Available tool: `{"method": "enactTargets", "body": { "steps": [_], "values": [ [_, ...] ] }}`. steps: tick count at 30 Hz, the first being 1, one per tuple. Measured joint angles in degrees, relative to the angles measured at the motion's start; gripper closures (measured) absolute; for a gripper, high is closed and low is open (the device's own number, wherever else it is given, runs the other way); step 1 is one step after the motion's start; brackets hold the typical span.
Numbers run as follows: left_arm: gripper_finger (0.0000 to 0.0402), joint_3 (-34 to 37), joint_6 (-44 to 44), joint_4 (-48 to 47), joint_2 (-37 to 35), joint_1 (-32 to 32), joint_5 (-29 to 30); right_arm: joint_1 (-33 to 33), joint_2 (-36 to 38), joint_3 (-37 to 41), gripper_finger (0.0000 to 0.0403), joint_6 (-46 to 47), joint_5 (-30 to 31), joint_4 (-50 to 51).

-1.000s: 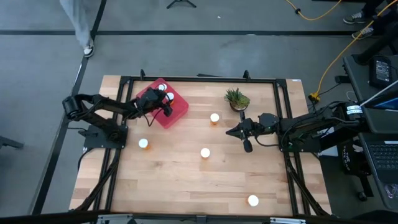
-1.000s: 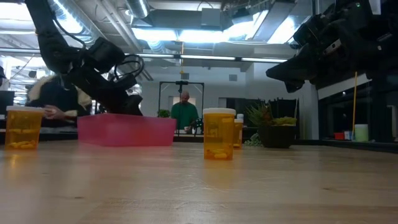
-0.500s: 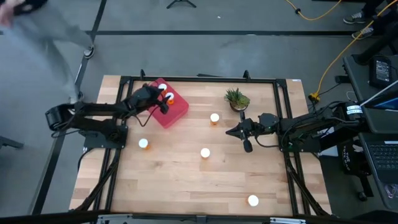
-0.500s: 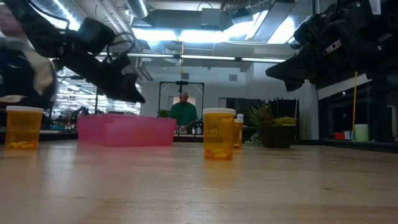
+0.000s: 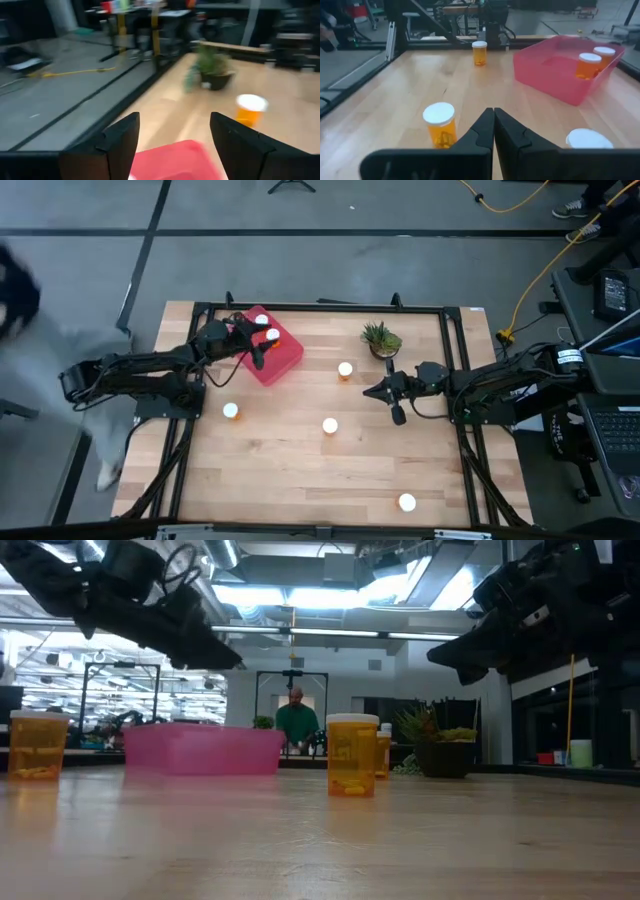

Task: Pick and place pill bottles into a basket
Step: Put the orange pill bottle into the red container

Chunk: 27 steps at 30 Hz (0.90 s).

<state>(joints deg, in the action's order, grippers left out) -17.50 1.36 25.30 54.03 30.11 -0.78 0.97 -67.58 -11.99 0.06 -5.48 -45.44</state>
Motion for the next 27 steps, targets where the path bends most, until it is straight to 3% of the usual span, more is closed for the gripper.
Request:
{"method": "enactTargets", "body": {
  "steps": [5, 18, 27],
  "values": [
    [0.0164, 0.0, -1.0, 0.2, -0.2, -5.0, -3.8, 1.1, 0.0, 0.0, 0.0387, -2.3, 0.0, -1.7],
    [0.0227, 0.0, -2.2, 0.2, -0.2, -20.3, -2.6, 3.7, 0.6, -1.6, 0.0387, 2.4, 0.0, -2.6],
    [0.0284, 0.0, 2.8, 0.2, -0.2, -26.3, 3.7, 3.7, 1.8, -8.3, 0.0387, -1.8, 0.0, 12.0]
  ]
}}
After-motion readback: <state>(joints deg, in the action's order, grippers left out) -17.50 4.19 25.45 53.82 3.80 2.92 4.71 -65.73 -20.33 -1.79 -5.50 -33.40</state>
